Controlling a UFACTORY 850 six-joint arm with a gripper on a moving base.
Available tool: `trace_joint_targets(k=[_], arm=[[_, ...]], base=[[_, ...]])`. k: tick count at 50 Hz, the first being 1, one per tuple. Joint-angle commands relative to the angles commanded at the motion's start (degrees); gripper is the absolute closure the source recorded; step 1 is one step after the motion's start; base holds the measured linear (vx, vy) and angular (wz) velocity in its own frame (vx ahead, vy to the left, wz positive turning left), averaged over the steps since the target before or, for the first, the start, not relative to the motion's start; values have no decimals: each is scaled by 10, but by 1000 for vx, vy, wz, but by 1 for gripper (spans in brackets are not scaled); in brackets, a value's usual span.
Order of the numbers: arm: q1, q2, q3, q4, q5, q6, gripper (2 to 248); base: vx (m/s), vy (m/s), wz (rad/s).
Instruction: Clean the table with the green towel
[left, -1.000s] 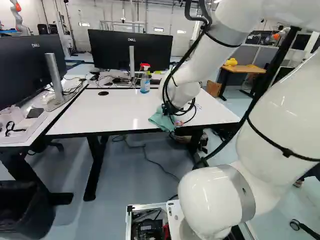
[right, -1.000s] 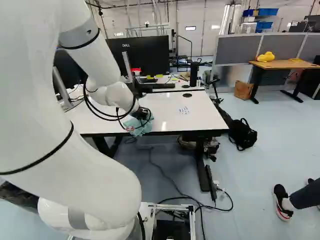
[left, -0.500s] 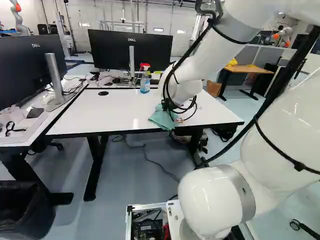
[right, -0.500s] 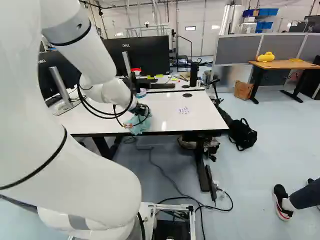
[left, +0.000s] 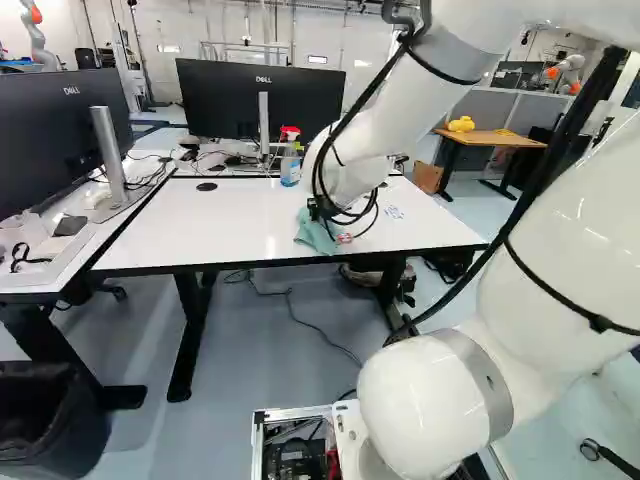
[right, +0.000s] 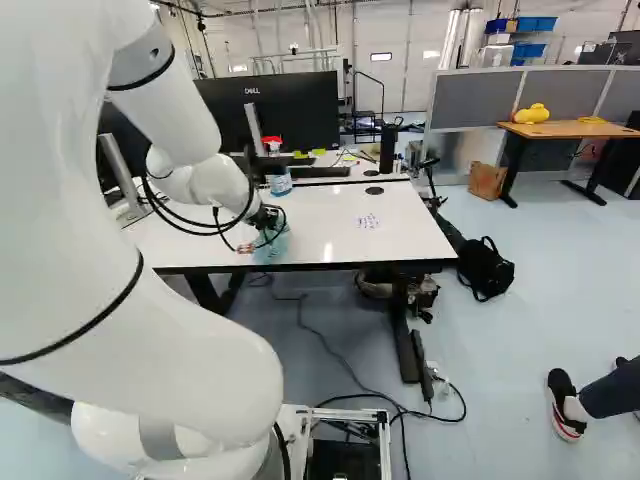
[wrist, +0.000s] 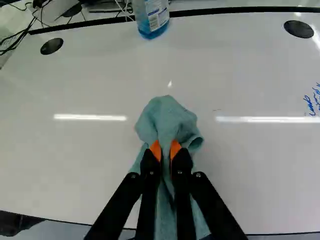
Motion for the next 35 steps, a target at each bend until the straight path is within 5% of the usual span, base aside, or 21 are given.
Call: trace_joint_targets(k=[35], arm=[[2,0,0,97,0,0,210]], base=[[0,0,0]])
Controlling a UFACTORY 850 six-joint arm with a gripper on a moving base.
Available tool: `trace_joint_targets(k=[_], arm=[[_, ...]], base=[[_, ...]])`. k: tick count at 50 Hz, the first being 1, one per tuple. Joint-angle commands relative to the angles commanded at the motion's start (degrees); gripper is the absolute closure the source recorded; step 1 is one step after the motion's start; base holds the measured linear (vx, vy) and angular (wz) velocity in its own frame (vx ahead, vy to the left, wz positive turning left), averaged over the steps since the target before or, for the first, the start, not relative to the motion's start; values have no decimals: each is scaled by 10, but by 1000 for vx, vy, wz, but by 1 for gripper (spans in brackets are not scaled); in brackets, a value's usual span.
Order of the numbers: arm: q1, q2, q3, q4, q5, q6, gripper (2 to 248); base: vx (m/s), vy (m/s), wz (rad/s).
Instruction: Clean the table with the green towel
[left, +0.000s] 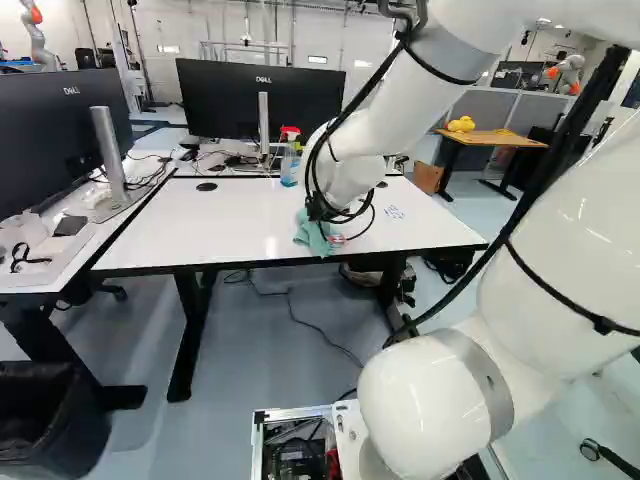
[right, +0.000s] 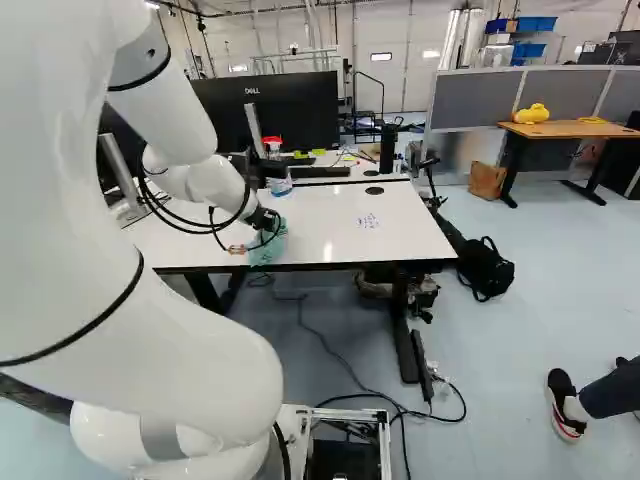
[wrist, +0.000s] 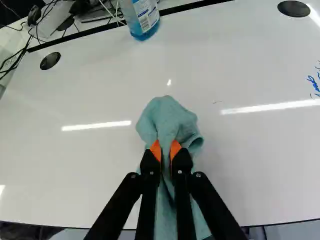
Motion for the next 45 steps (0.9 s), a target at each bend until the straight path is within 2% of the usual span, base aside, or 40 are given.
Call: trace_joint_targets(k=[18,45], arm=[[0,0,0,62,0,0,210],[0,0,0,62,0,0,210]], base=[[0,0,0],[0,0,0]])
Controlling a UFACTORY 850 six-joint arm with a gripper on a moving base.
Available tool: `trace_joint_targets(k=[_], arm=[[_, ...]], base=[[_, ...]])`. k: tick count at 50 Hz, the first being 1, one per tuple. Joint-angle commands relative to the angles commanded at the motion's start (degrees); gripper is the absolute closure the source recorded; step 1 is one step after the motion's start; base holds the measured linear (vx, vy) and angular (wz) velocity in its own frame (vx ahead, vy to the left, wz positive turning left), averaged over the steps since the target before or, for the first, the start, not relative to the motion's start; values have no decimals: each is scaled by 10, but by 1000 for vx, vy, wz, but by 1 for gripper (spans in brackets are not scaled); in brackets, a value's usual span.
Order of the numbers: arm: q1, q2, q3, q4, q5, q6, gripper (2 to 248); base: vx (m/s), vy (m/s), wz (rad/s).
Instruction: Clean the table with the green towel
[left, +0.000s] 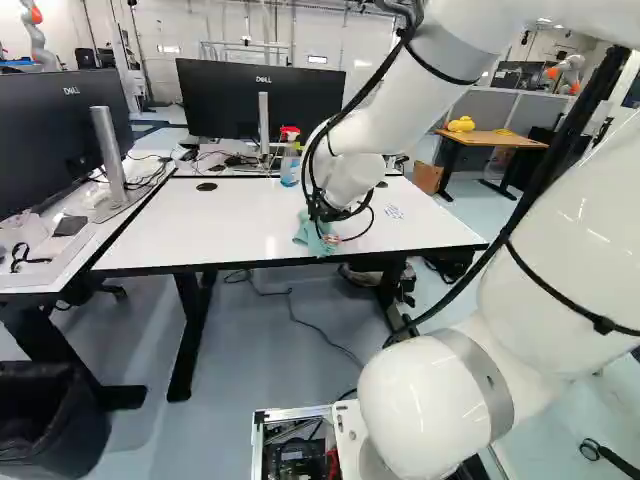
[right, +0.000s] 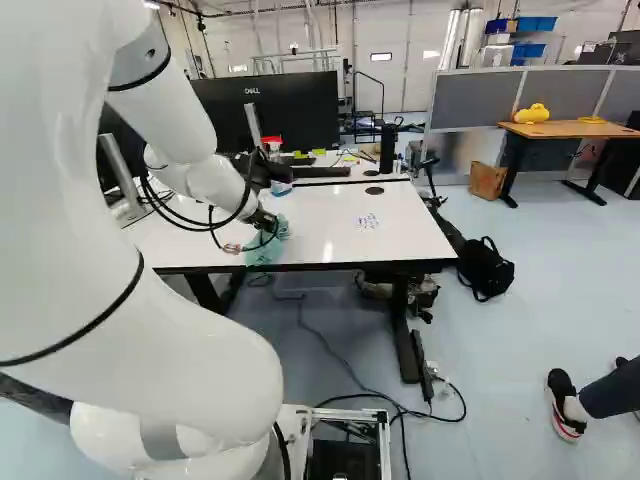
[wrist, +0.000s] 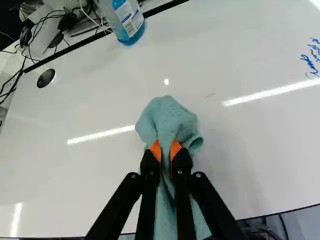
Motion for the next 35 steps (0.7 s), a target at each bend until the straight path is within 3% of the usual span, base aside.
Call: trace_joint_targets(k=[19,35], arm=[[-6,0,-14,0,0,0,210],[-23,-45,-58,0,0,0,210]], base=[[0,0,0],[0,0,0]])
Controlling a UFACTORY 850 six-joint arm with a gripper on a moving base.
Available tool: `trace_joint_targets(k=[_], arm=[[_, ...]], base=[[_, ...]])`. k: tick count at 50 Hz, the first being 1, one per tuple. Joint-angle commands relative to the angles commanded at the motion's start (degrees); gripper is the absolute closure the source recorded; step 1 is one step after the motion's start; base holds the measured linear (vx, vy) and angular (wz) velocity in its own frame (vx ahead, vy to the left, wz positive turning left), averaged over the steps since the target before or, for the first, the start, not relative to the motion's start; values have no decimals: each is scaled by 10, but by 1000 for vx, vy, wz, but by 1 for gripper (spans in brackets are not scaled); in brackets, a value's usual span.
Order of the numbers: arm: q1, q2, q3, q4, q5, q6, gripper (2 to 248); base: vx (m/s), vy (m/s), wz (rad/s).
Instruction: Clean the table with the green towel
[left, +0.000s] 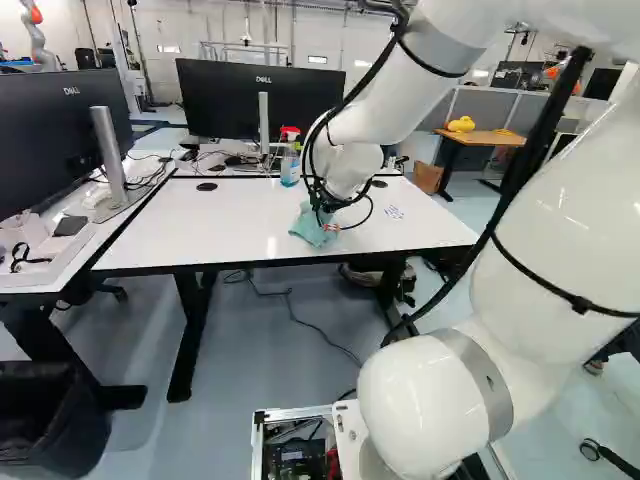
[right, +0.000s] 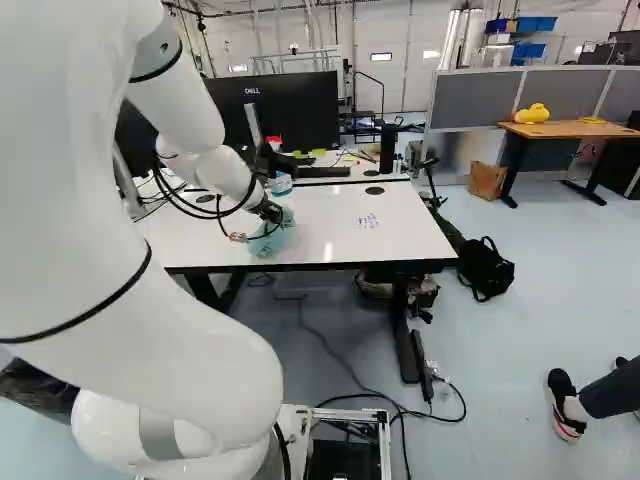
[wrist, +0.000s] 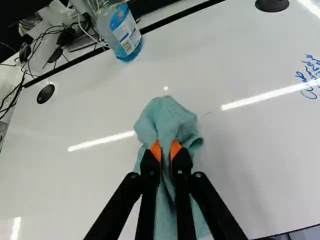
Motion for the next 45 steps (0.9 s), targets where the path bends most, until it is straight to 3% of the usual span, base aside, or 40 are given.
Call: trace_joint_targets(k=[13,32,45], arm=[[-22,-4,-4,-27,0,0,210],[-59,-15,-15,-106,0,0,210],[-67,-50,-51,-164,0,0,210]], base=[[0,0,0],[0,0,0],[0,0,0]])
